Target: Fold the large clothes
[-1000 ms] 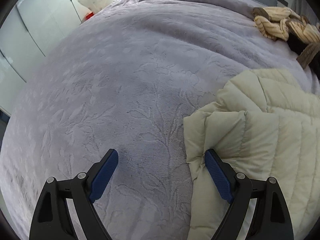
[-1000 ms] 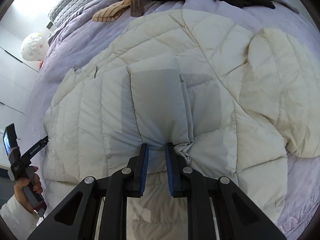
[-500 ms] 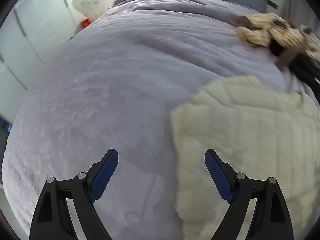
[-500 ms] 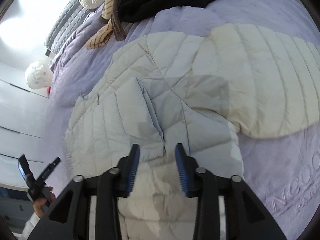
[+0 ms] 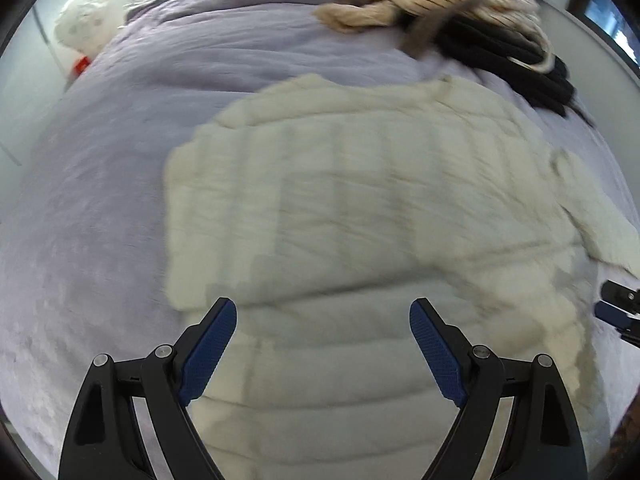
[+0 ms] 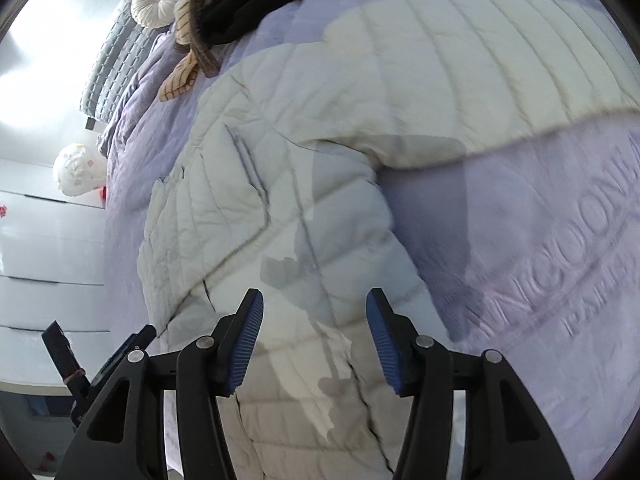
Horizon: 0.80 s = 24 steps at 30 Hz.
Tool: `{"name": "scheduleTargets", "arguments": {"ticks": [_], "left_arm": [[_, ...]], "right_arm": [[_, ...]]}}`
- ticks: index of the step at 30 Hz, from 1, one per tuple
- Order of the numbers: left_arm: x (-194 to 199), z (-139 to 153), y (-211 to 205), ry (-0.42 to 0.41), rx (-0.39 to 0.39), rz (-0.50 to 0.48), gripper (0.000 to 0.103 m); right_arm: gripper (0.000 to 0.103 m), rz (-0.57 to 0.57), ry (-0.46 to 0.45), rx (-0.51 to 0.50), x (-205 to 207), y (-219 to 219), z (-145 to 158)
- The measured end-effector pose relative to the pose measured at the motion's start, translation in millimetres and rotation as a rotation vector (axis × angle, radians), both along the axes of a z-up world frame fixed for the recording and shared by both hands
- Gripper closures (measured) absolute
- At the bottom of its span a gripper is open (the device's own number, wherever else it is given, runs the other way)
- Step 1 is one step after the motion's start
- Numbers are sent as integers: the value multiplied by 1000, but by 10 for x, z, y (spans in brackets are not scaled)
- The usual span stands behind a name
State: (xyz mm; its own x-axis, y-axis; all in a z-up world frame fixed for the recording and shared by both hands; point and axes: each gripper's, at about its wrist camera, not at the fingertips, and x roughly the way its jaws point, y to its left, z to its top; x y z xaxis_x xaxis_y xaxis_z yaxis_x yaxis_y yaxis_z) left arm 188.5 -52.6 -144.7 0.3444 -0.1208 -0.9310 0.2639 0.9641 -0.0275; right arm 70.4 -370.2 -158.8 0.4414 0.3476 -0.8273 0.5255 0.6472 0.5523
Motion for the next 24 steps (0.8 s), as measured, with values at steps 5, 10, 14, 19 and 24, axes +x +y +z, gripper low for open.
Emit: {"name": "scheduleTargets", "arguments": {"ticks": [5,10,14,19,24], "left_arm": [[-167,9,-366,14,-20,-76,14],[-302,28,-698,20,-38,-117,3],[-314,11,-892,57,-63,-140,0],[-314,-41,-1207,88,-54,-178,0],[-274,-105,-1406,113,-56,-181,0]], "right_arm": [[22,-63,-28,34,-268,-217,19],[12,-159,-38,69,-518,-557,-11],[9,-235,-57,83,-700,-835,-45],[0,-299,-113,88,-823,-1102,-85],[0,-395,-137,80,-906,-1427,-148]]}}
